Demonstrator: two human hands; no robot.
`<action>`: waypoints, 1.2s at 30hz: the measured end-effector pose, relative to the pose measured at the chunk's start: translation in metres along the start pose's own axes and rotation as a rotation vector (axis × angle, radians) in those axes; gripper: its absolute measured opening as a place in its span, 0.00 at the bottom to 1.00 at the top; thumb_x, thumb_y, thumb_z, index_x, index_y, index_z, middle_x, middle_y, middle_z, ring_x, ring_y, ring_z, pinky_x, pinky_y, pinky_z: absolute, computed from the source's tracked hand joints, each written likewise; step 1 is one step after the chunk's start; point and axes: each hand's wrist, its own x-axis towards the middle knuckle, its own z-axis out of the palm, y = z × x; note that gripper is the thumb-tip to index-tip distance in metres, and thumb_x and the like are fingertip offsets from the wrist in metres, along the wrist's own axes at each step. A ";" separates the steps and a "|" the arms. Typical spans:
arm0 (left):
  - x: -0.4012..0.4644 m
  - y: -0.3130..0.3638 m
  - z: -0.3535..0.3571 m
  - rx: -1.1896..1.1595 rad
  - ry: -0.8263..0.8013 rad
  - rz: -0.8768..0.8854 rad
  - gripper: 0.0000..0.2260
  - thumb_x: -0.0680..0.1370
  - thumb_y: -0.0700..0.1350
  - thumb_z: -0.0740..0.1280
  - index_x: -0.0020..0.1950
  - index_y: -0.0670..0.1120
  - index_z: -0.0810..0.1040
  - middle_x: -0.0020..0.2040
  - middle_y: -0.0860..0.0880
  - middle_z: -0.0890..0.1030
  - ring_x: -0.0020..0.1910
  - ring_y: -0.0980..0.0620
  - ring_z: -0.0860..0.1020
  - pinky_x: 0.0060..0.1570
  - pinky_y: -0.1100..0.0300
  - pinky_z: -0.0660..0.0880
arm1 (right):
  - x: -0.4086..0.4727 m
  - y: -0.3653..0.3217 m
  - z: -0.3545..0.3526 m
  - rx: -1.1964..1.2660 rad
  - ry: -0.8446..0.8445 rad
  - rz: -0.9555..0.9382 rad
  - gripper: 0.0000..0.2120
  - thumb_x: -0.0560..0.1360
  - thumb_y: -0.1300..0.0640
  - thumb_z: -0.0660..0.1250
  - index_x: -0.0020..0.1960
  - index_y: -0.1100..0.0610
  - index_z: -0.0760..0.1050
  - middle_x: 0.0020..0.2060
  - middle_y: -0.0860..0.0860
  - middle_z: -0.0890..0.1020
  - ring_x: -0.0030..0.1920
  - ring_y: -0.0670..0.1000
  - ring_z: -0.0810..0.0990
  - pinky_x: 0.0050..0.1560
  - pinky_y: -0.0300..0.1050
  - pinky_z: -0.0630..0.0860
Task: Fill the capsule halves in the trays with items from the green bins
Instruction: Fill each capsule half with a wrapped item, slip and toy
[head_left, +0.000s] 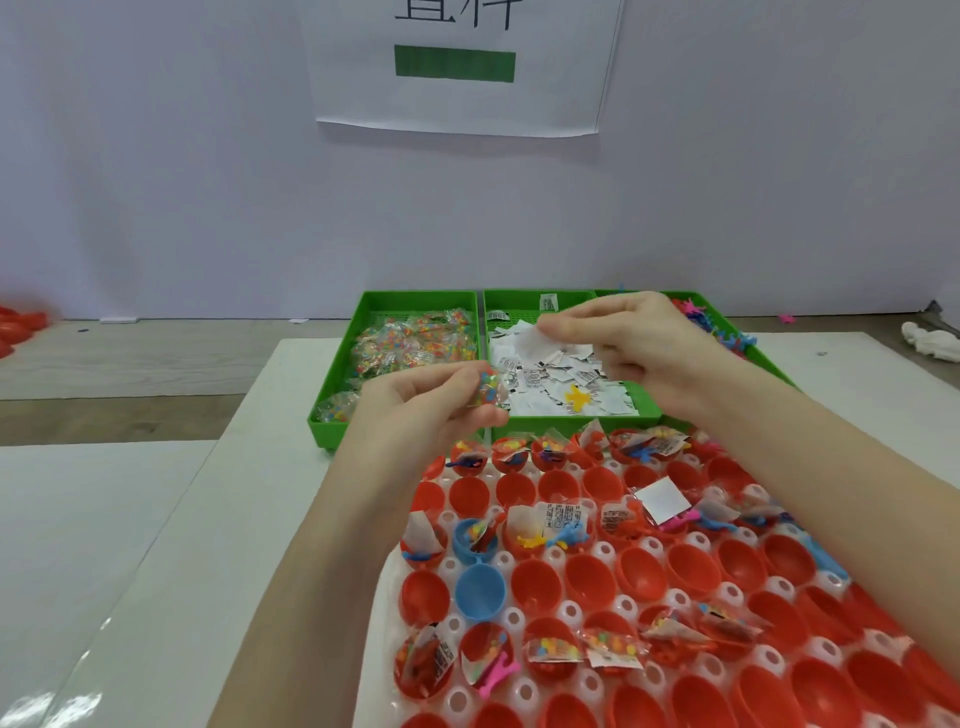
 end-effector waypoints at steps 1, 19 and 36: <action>-0.001 0.000 0.003 0.025 -0.015 0.007 0.05 0.76 0.41 0.66 0.43 0.47 0.81 0.32 0.50 0.84 0.34 0.57 0.82 0.45 0.65 0.78 | -0.012 -0.008 -0.002 0.029 -0.077 -0.023 0.11 0.57 0.50 0.75 0.36 0.55 0.83 0.22 0.44 0.71 0.20 0.43 0.58 0.22 0.33 0.56; -0.045 0.004 0.064 0.164 -0.477 0.115 0.05 0.73 0.40 0.69 0.44 0.47 0.84 0.37 0.47 0.85 0.35 0.55 0.83 0.36 0.70 0.75 | -0.134 -0.019 -0.032 0.120 0.051 -0.064 0.13 0.77 0.58 0.53 0.55 0.55 0.75 0.23 0.47 0.67 0.25 0.47 0.59 0.25 0.39 0.59; -0.058 -0.002 0.083 0.095 -0.587 0.093 0.07 0.73 0.37 0.69 0.49 0.44 0.83 0.42 0.44 0.85 0.42 0.50 0.84 0.46 0.63 0.79 | -0.163 -0.001 -0.036 0.475 0.105 -0.195 0.29 0.68 0.57 0.59 0.69 0.51 0.62 0.52 0.49 0.83 0.55 0.46 0.81 0.54 0.54 0.76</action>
